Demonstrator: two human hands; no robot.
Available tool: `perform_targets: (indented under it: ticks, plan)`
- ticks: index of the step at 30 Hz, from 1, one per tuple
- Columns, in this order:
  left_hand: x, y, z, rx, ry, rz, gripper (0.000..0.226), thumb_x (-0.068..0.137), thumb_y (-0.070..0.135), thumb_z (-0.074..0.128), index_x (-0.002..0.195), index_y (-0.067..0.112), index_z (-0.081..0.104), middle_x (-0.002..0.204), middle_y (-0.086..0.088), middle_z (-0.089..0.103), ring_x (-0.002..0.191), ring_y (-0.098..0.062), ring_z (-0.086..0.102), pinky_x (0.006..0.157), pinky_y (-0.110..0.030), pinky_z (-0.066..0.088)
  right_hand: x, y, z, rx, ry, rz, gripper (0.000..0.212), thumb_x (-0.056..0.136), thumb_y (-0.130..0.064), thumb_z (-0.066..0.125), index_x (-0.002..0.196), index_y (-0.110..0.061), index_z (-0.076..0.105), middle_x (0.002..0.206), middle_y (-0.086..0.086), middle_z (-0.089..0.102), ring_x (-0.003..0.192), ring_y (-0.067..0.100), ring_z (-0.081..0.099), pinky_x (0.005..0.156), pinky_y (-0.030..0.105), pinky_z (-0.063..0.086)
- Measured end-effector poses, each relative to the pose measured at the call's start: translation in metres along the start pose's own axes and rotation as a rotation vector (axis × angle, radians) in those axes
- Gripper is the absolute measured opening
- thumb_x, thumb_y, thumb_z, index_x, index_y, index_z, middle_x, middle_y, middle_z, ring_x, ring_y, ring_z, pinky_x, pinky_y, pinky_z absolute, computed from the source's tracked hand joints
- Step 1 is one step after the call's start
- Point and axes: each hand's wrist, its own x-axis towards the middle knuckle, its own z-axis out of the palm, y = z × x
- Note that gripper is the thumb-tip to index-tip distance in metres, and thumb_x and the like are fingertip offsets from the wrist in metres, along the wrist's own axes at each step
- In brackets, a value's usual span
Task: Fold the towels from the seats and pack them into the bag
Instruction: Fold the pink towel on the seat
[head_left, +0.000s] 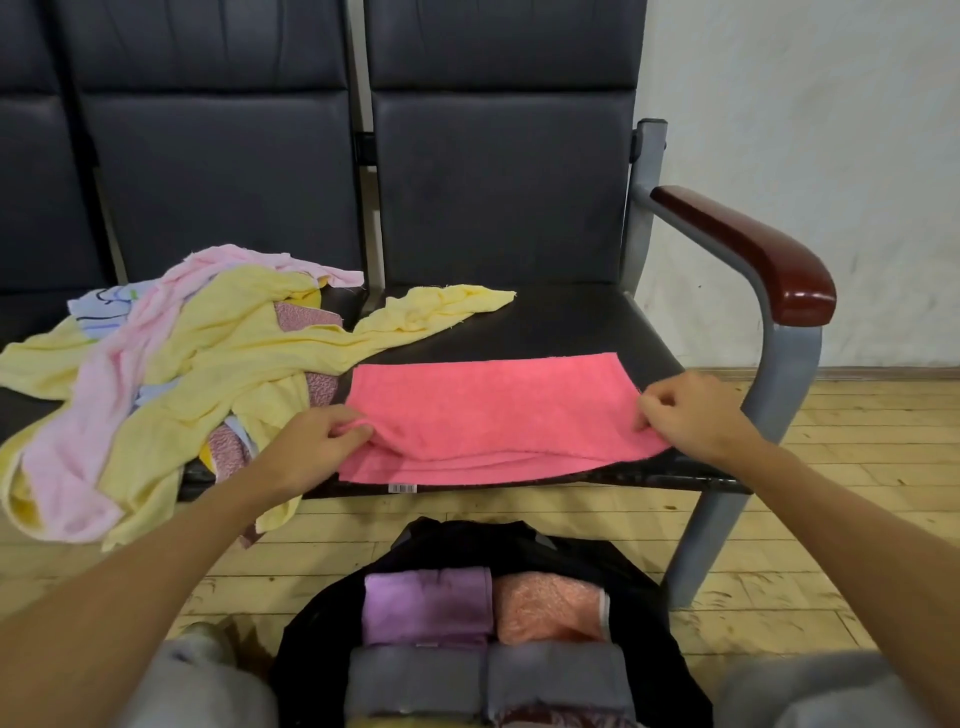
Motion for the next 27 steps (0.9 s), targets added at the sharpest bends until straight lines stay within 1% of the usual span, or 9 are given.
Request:
perform_targets:
  ticks: [3, 6, 10, 14, 16, 19, 22, 24, 27]
  plan:
    - [0.006, 0.0, 0.004, -0.009, 0.078, 0.0, 0.029, 0.1, 0.025, 0.047, 0.099, 0.016, 0.074, 0.114, 0.001, 0.062, 0.11, -0.014, 0.054, 0.098, -0.029, 0.036, 0.009, -0.001, 0.01, -0.041, 0.034, 0.043, 0.028, 0.09, -0.02, 0.05, 0.081, 0.0, 0.067, 0.076, 0.015, 0.067, 0.065, 0.026, 0.059, 0.066, 0.041, 0.052]
    - [0.017, -0.002, 0.015, 0.148, 0.19, -0.089, 0.032, 0.1, 0.026, 0.048, 0.125, 0.01, 0.061, 0.129, -0.007, 0.046, 0.12, -0.016, 0.043, 0.104, -0.025, 0.027, 0.018, -0.005, 0.018, -0.079, 0.11, 0.144, 0.009, 0.092, -0.012, 0.053, 0.088, -0.008, 0.06, 0.079, 0.006, 0.064, 0.07, 0.019, 0.057, 0.061, 0.032, 0.047]
    - [0.032, -0.009, 0.018, 0.361, 0.164, -0.366, 0.051, 0.099, 0.043, 0.044, 0.126, 0.001, 0.055, 0.131, -0.023, 0.044, 0.123, -0.035, 0.04, 0.104, -0.037, 0.03, 0.029, -0.004, 0.028, -0.073, -0.034, 0.37, 0.02, 0.091, -0.023, 0.06, 0.078, -0.008, 0.055, 0.067, 0.004, 0.052, 0.059, 0.017, 0.052, 0.051, 0.028, 0.04]
    - [0.038, -0.004, 0.018, 0.467, 0.095, -0.418, 0.053, 0.092, 0.052, 0.051, 0.119, 0.007, 0.053, 0.124, -0.018, 0.049, 0.12, -0.034, 0.042, 0.1, -0.038, 0.033, 0.036, -0.01, 0.031, 0.046, -0.082, 0.457, 0.025, 0.089, -0.028, 0.065, 0.077, -0.011, 0.051, 0.077, 0.004, 0.055, 0.066, 0.016, 0.053, 0.054, 0.025, 0.038]
    - [0.038, 0.005, 0.016, 0.34, 0.078, -0.406, 0.026, 0.092, 0.036, 0.057, 0.092, 0.01, 0.052, 0.101, -0.01, 0.053, 0.108, -0.032, 0.051, 0.094, -0.038, 0.041, 0.037, -0.015, 0.03, 0.087, -0.089, 0.475, 0.023, 0.089, -0.027, 0.066, 0.079, -0.011, 0.053, 0.079, 0.004, 0.057, 0.068, 0.015, 0.053, 0.054, 0.024, 0.038]
    - [0.036, 0.014, 0.017, 0.055, 0.062, -0.423, 0.021, 0.088, 0.01, 0.059, 0.074, 0.013, 0.043, 0.079, -0.005, 0.05, 0.082, -0.025, 0.055, 0.067, -0.034, 0.045, 0.035, -0.023, 0.028, 0.178, -0.08, 0.479, 0.016, 0.085, -0.019, 0.069, 0.085, -0.005, 0.062, 0.083, 0.006, 0.059, 0.07, 0.015, 0.053, 0.053, 0.025, 0.037]
    - [0.028, 0.015, 0.012, -0.207, 0.099, -0.505, 0.009, 0.082, -0.004, 0.059, 0.088, 0.001, 0.055, 0.087, -0.011, 0.055, 0.076, -0.022, 0.054, 0.056, -0.029, 0.042, 0.032, -0.029, 0.025, 0.358, -0.019, 0.527, 0.021, 0.079, -0.01, 0.075, 0.095, -0.001, 0.065, 0.094, 0.009, 0.062, 0.085, 0.021, 0.056, 0.066, 0.032, 0.046]
    - [0.023, 0.015, 0.005, -0.489, 0.101, -0.622, 0.035, 0.078, -0.009, 0.063, 0.112, -0.005, 0.053, 0.105, -0.018, 0.059, 0.089, -0.029, 0.058, 0.06, -0.033, 0.048, 0.03, -0.03, 0.019, 0.5, -0.027, 0.59, 0.035, 0.075, -0.005, 0.078, 0.106, 0.001, 0.061, 0.103, 0.012, 0.061, 0.096, 0.027, 0.058, 0.073, 0.038, 0.049]
    - [0.011, 0.021, -0.008, -0.831, 0.035, -0.73, 0.044, 0.079, -0.003, 0.071, 0.12, -0.003, 0.054, 0.116, -0.02, 0.063, 0.103, -0.036, 0.061, 0.071, -0.043, 0.054, 0.023, -0.032, 0.014, 0.72, -0.116, 0.677, 0.057, 0.078, -0.009, 0.078, 0.126, 0.001, 0.049, 0.118, 0.017, 0.059, 0.098, 0.031, 0.06, 0.065, 0.039, 0.053]
